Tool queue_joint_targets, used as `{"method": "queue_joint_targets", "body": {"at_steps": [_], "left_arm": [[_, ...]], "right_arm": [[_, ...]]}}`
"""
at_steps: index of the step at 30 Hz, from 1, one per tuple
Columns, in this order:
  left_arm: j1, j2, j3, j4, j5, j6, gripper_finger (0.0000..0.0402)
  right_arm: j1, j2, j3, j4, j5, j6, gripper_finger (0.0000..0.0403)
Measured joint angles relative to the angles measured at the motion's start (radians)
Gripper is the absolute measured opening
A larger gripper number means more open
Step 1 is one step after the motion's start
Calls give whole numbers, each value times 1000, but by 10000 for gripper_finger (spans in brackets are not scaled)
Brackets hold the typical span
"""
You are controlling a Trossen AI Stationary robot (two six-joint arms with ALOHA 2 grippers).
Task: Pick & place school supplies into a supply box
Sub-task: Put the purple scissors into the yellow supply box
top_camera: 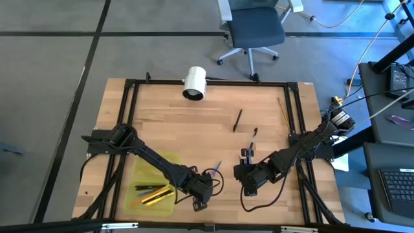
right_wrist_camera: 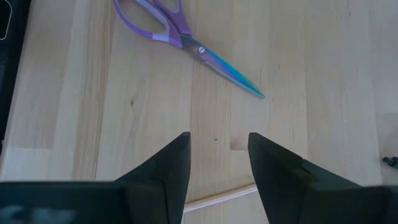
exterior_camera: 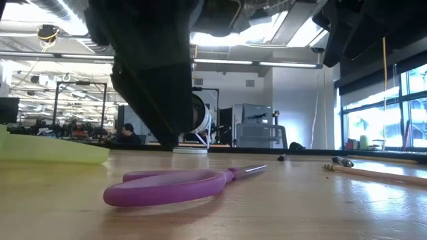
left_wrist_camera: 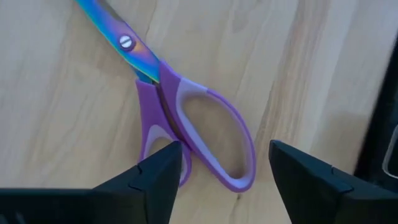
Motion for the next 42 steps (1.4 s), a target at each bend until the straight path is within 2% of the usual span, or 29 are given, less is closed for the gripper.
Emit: {"method": "queue_joint_targets", "body": {"at_steps": [14, 27, 35, 42], "left_arm": [[17, 65, 3, -42, 2, -22, 189], [24, 66, 3, -109, -12, -4, 55], [24, 46, -3, -124, -26, 52, 57], [24, -50, -3, -223, -61, 91, 57]], "right_arm": [[0, 0, 0, 1, 0, 0, 165], [0, 0, 0, 3, 0, -1, 165], [0, 0, 0, 2, 1, -2, 165], [0, -4, 0, -31, 1, 37, 165]]}}
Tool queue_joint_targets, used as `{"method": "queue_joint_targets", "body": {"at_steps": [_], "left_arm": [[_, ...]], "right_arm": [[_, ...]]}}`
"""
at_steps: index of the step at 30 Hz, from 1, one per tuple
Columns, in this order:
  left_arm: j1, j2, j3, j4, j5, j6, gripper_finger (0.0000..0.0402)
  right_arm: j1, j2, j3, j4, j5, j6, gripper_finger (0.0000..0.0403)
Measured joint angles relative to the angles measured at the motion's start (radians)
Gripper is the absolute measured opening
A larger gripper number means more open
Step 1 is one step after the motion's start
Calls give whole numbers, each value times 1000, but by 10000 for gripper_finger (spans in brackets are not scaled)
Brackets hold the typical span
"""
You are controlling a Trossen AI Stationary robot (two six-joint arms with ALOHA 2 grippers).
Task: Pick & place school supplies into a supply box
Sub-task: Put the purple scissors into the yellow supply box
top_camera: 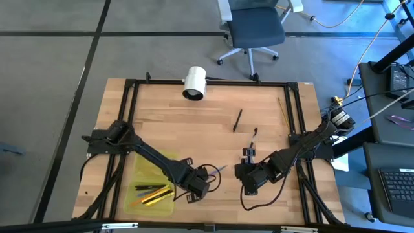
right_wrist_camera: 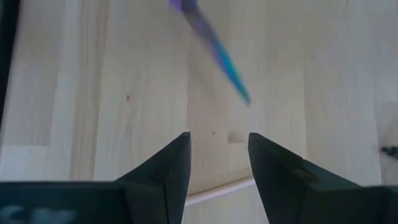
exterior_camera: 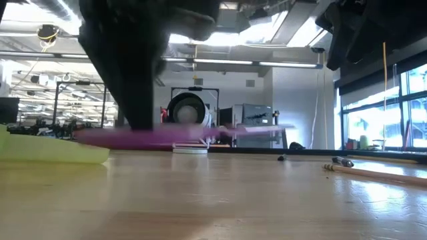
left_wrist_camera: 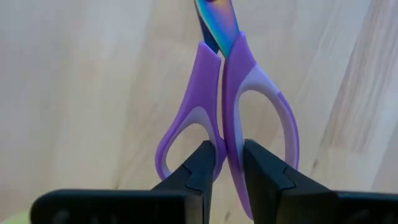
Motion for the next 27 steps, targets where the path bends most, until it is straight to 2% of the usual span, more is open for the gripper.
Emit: {"method": "queue_joint_targets", "body": {"at_steps": [4, 7, 10, 13, 16, 21, 27], "left_arm": [[1, -67, -1, -84, -2, 14, 58], [2, -131, 1, -144, 12, 9, 58], [-22, -185, 1, -186, 69, -32, 58], [-81, -225, 2, -260, 127, -106, 58], [-161, -232, 2, -328, 135, -162, 58], [-292, -234, -16, -333, 142, -253, 58], [-418, -244, -95, -332, 127, -341, 58]], "right_arm": [[3, -32, 45, 17, 8, -20, 165], [11, -67, 66, 16, 103, -40, 165], [10, -84, 66, 3, 146, -13, 165], [10, -85, 66, -1, 161, 13, 165], [11, -74, 57, 10, 160, 42, 165], [9, -73, 22, 12, 159, 126, 165], [6, -73, 19, 27, 159, 198, 165]]}}
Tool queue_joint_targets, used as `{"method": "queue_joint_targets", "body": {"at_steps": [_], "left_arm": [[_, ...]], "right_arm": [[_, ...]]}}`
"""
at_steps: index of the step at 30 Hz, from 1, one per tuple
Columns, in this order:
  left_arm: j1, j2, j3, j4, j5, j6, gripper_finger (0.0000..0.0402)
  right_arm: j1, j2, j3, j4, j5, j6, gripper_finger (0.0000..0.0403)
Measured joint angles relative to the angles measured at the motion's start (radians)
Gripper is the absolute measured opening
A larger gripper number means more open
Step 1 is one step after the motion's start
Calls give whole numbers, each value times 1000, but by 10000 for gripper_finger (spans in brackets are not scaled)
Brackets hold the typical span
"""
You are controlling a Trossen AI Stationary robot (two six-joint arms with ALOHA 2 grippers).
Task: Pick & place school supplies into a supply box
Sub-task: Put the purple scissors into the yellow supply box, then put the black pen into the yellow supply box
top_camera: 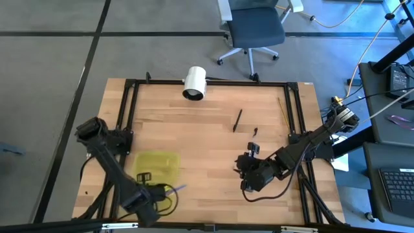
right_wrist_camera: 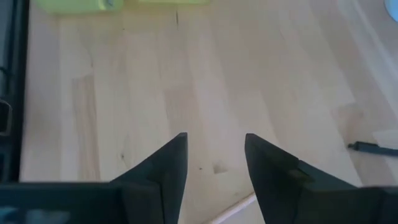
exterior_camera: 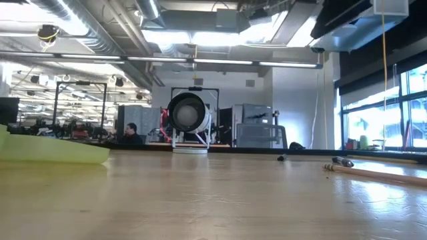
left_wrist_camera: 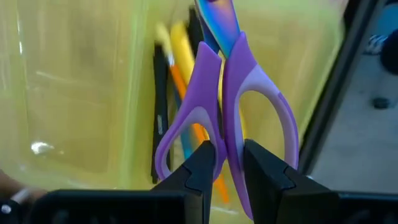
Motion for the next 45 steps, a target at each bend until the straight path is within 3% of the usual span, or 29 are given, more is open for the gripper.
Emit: {"method": "queue_joint_targets", "body": {"at_steps": [9, 13, 26, 40, 45], "left_arm": [[-138, -4, -111, 34, -49, -152, 58], [-178, -4, -162, 124, -53, -195, 58], [-191, -4, -246, 196, 10, -243, 63], [-187, -4, -246, 194, 15, -284, 130], [-182, -9, -221, 161, 62, -288, 151]], "right_arm": [[-10, 0, 0, 63, 0, 78, 165], [-16, 0, 0, 69, -1, 102, 165], [-55, 0, 0, 91, -3, 102, 165], [-59, 0, 0, 90, -4, 98, 165], [-62, 0, 0, 75, -4, 145, 165]]}}
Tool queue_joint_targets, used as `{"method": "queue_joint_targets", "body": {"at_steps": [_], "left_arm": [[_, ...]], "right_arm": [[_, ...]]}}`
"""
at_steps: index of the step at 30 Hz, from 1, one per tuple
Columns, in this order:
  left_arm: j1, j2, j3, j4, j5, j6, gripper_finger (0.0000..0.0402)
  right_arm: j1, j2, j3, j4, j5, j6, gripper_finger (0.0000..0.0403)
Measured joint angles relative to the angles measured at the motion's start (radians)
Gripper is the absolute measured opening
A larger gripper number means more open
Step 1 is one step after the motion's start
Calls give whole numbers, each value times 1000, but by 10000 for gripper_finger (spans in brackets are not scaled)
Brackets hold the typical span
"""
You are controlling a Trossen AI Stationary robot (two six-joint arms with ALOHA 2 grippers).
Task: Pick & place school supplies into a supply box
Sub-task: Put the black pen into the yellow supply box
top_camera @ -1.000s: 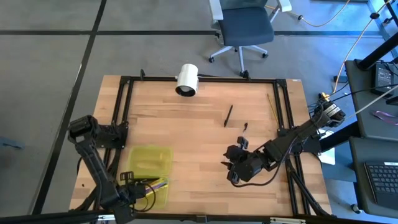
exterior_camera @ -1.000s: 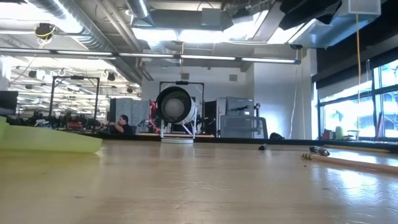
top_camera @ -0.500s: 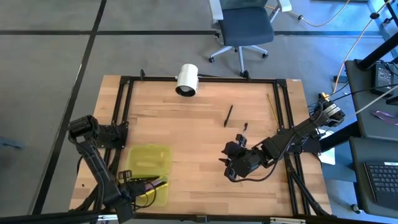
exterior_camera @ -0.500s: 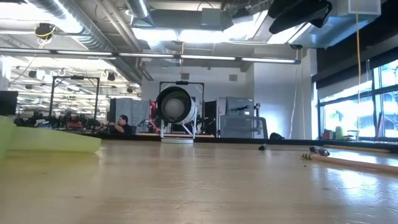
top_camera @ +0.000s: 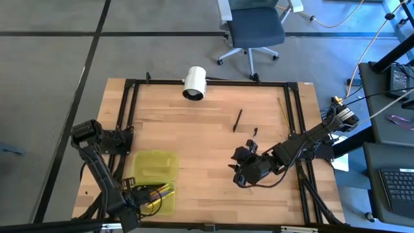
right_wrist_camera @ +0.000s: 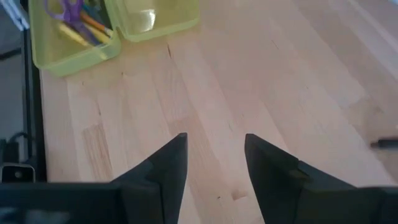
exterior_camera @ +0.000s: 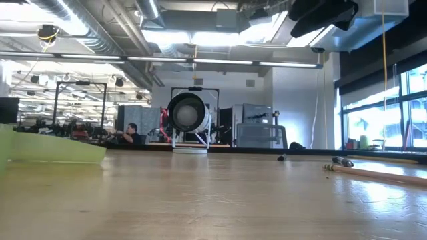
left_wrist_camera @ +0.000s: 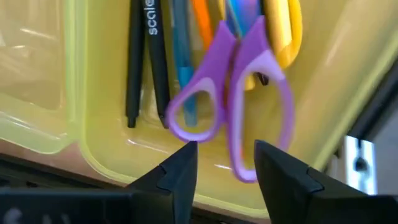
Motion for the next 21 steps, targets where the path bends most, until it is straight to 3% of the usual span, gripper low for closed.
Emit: {"method": "queue_joint_targets", "body": {"at_steps": [6, 14, 21], "left_arm": [[22, -85, 11, -4, -164, -2, 161], [118, -178, 11, -3, -590, 111, 156], [263, -161, 11, 26, -748, 286, 145]], "right_arm": [[-38, 0, 0, -174, -1, 214, 165], [-117, 0, 0, -513, -12, 469, 165], [-215, 1, 0, -560, -86, 534, 165]]}}
